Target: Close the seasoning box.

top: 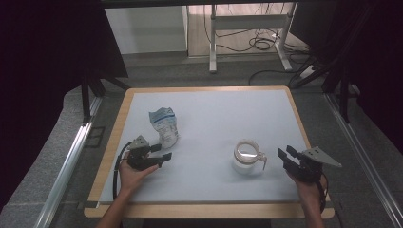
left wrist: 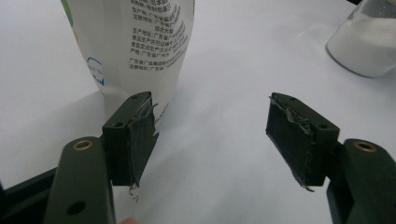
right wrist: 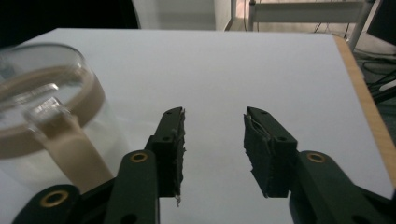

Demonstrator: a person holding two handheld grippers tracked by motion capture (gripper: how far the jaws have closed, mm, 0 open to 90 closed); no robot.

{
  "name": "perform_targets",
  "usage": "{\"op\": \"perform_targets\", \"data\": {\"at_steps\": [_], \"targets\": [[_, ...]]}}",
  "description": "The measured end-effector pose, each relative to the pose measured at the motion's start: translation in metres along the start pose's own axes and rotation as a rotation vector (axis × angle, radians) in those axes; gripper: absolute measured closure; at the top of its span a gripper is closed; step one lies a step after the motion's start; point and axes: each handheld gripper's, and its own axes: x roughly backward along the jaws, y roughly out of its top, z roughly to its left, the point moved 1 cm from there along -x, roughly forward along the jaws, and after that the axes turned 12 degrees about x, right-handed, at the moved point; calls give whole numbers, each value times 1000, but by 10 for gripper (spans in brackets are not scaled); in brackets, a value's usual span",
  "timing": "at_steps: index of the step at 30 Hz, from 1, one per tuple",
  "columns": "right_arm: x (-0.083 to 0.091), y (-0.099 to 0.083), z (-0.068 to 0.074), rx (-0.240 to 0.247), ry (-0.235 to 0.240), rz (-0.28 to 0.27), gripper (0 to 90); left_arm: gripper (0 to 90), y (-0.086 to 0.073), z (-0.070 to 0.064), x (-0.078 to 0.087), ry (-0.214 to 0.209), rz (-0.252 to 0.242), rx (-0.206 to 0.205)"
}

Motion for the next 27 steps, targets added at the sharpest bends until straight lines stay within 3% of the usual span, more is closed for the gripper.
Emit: {"op": "perform_targets", "data": {"at_steps": [11,27], "targets": [[-18,-18,-3,24,24,104,454,324,-1,1,-1,-1,9,2],[-20,-22,-4,14,27,112,442,324,-1,1,-1,-3,13,3]]}}
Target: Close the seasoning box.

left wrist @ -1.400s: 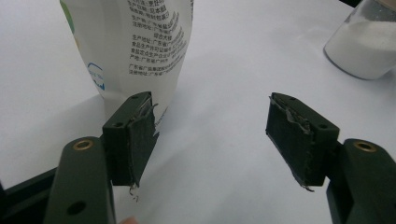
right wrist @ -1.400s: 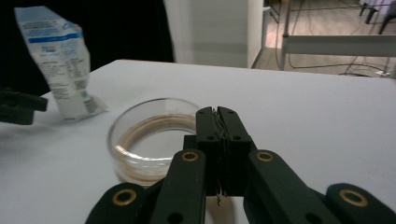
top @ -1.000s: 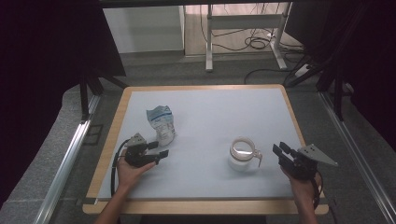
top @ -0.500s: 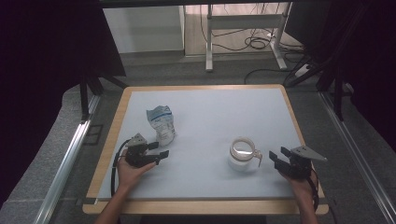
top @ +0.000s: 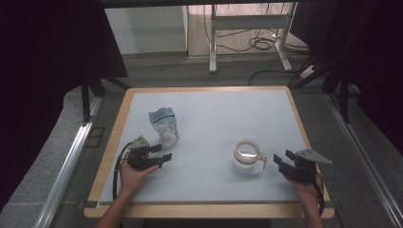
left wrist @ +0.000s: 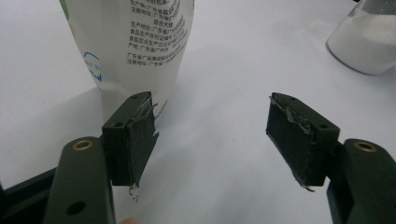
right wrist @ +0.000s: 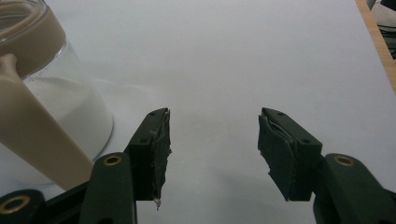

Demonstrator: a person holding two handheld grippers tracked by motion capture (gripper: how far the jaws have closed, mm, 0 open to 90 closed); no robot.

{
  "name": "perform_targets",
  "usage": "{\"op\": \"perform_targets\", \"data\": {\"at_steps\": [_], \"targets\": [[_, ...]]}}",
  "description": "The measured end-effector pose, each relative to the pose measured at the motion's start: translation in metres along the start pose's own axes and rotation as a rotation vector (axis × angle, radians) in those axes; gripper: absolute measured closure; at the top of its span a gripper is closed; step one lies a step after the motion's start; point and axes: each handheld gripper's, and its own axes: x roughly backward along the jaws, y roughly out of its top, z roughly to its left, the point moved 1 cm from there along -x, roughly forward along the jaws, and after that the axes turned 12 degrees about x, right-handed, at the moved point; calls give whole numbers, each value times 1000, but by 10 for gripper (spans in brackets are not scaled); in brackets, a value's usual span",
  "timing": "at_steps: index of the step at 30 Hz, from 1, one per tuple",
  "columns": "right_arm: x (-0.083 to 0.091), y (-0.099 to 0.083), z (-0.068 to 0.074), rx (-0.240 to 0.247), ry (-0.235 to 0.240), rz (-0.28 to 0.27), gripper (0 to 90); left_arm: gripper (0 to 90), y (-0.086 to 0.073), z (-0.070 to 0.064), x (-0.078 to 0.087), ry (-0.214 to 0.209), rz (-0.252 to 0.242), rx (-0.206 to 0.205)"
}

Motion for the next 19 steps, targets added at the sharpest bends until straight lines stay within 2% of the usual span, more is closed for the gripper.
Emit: {"op": "perform_targets", "data": {"at_steps": [19], "targets": [[1,2,1,6,-1,-12,418,324,0,0,0,0,0,1]]}}
